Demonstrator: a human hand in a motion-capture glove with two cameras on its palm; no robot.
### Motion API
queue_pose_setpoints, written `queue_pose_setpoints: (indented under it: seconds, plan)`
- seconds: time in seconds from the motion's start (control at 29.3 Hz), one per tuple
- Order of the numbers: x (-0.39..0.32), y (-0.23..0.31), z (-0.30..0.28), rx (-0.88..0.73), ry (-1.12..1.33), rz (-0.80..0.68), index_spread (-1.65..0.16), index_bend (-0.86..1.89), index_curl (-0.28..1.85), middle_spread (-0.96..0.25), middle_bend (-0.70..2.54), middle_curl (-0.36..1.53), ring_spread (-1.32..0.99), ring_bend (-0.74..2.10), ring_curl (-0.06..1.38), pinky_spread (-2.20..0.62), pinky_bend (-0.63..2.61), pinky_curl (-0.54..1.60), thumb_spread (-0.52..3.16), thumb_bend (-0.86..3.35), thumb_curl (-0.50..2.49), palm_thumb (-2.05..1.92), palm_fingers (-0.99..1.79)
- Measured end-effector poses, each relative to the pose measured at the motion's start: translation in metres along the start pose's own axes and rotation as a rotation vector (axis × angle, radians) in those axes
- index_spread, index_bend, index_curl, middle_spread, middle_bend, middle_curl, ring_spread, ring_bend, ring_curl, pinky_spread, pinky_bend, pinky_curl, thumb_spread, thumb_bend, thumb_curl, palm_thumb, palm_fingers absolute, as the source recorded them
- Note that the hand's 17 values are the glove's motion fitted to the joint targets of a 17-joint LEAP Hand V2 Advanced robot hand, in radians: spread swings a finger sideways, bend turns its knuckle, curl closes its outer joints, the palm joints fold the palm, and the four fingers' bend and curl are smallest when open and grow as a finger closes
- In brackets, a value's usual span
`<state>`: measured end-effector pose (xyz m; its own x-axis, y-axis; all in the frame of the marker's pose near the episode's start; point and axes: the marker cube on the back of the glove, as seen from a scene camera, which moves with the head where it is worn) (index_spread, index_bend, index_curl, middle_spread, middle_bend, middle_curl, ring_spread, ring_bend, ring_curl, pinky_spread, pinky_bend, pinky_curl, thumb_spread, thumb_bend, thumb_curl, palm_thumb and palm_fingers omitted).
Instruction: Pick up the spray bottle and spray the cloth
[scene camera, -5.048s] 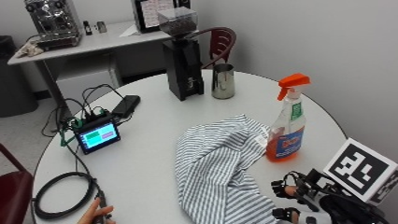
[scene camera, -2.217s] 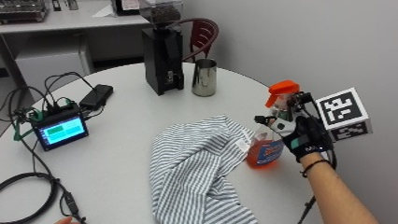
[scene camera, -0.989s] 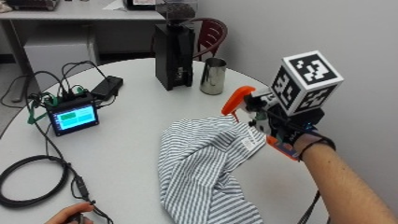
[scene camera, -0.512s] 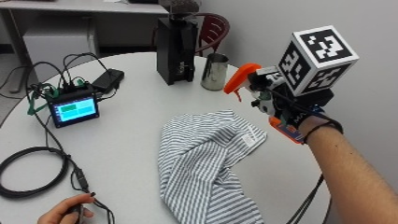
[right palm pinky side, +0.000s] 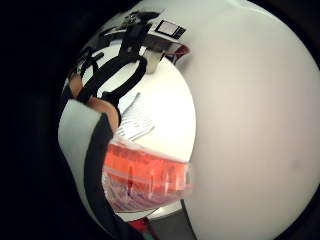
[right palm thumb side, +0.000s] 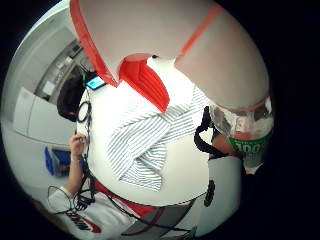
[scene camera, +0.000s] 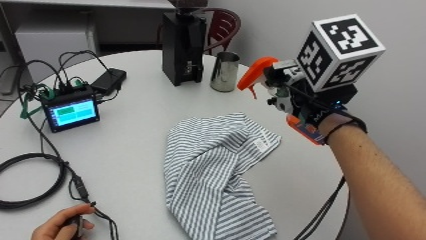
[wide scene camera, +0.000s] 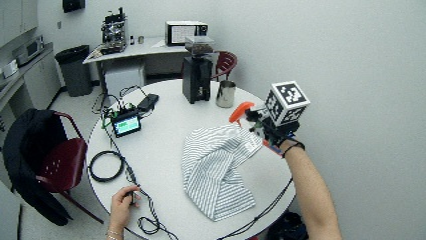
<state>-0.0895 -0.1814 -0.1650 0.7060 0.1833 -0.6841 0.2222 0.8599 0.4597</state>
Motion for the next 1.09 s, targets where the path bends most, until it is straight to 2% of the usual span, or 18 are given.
queue_pose_setpoints:
  seconds: [0.1,0.34,0.61,0.78,0.92,1.09]
  plan:
    - [-0.011,0.000,0.001,-0.005,0.014,-0.019,-0.25,0.12,0.32,-0.16,0.39,0.50,-0.15,0.59,0.44,-0.17,0.48,0.39,0.51,-0.03,0.63,1.06,1.17]
    - [-0.025,0.028,0.070,-0.143,0.008,-0.057,-0.25,0.12,0.33,-0.16,0.38,0.50,-0.15,0.58,0.44,-0.17,0.48,0.40,0.51,-0.03,0.63,1.06,1.17]
    - [-0.012,0.007,0.016,-0.040,0.031,-0.021,-0.24,0.12,0.33,-0.16,0.38,0.51,-0.15,0.59,0.45,-0.17,0.48,0.40,0.51,-0.03,0.64,1.05,1.17]
    - [-0.021,0.021,0.044,-0.105,0.057,-0.048,-0.24,0.12,0.33,-0.16,0.38,0.51,-0.15,0.59,0.45,-0.17,0.48,0.40,0.51,-0.03,0.64,1.05,1.17]
    - [-0.023,0.036,0.068,-0.153,-0.012,-0.041,-0.25,0.12,0.33,-0.16,0.38,0.51,-0.15,0.59,0.45,-0.17,0.48,0.40,0.51,-0.03,0.64,1.05,1.17]
    - [-0.023,0.025,0.039,-0.064,-0.113,-0.005,-0.25,0.12,0.33,-0.16,0.38,0.51,-0.15,0.59,0.45,-0.17,0.48,0.40,0.52,-0.03,0.64,1.05,1.17]
